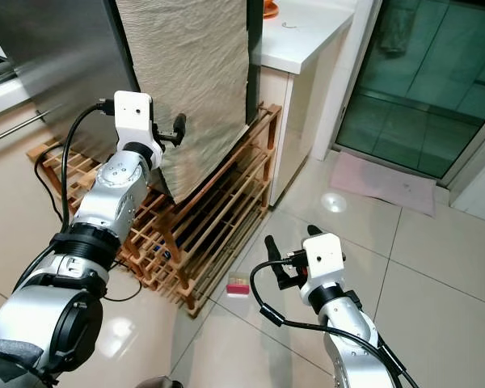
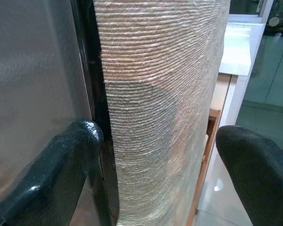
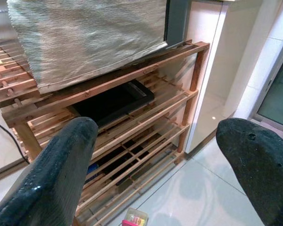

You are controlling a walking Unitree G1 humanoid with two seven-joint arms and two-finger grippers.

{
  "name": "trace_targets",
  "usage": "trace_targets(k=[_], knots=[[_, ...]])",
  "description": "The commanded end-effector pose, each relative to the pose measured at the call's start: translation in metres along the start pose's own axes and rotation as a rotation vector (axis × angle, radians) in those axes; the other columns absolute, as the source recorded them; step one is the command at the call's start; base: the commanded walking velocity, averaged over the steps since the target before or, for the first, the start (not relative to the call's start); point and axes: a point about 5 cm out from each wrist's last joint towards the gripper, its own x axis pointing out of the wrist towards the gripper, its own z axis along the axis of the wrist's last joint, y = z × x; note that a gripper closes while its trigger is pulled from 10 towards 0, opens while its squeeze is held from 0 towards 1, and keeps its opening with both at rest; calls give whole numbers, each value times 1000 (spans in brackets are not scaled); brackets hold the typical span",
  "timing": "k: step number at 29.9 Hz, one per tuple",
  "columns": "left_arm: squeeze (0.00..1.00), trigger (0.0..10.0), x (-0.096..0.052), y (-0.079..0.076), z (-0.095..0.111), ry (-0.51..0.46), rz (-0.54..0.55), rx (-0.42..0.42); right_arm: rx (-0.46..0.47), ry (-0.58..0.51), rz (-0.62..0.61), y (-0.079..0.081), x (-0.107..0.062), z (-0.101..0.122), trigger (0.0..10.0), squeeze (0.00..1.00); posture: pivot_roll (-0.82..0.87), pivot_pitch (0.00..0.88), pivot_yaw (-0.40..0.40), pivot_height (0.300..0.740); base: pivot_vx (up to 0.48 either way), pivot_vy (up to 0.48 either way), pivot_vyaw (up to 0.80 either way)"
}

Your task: Restocking fridge

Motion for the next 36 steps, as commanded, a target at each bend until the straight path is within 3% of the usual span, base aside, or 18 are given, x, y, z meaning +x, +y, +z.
trace_targets(k=[1,5,7,10,11,15,19,21,26,27,30,32,36], knots=[[0,10000,1,-13,-9,72,-53,-34,17,-5,-4,2,-1,3,10000,0,-65,69,58,740,0,0,0],[0,10000,1,-28,-17,135,-106,-57,26,-3,-6,5,-1,4,10000,0,-63,78,61,740,0,0,0],[0,10000,1,-36,-16,133,-148,-51,28,-2,-6,5,-1,4,10000,0,-63,78,61,740,0,0,0],[0,10000,0,-62,-8,96,-284,-43,30,1,-5,5,-1,4,10000,0,-63,85,58,740,0,0,0],[0,10000,0,-62,-8,96,-284,-43,30,1,-5,5,-1,4,10000,0,-63,85,58,740,0,0,0],[0,10000,-20,-116,21,-111,-674,57,29,4,-5,4,1,5,10000,0,-64,90,58,740,0,0,0],[0,10000,-37,-140,30,-228,-865,188,27,13,-10,3,2,3,10000,0,-62,90,63,740,0,0,0],[0,10000,-39,-144,32,-239,-892,184,26,14,-11,3,2,3,10000,0,-62,90,63,740,0,0,0],[0,10000,-57,-166,47,-291,-1035,81,33,12,-16,5,5,3,10000,0,-67,84,72,740,0,0,0],[0,10000,-57,-166,47,-291,-1035,81,33,12,-16,5,5,3,10000,0,-67,84,72,740,0,0,0],[0,10000,-66,-166,58,-303,-1066,-43,37,17,-12,8,7,2,10000,0,-68,75,72,740,0,0,0],[0,10000,-65,-163,59,-300,-1049,-63,37,19,-12,8,8,2,10000,0,-67,70,71,740,0,0,0],[0,10000,-63,-123,41,-264,-851,-80,20,9,-62,-3,17,6,10000,0,-53,49,68,740,0,0,0]])
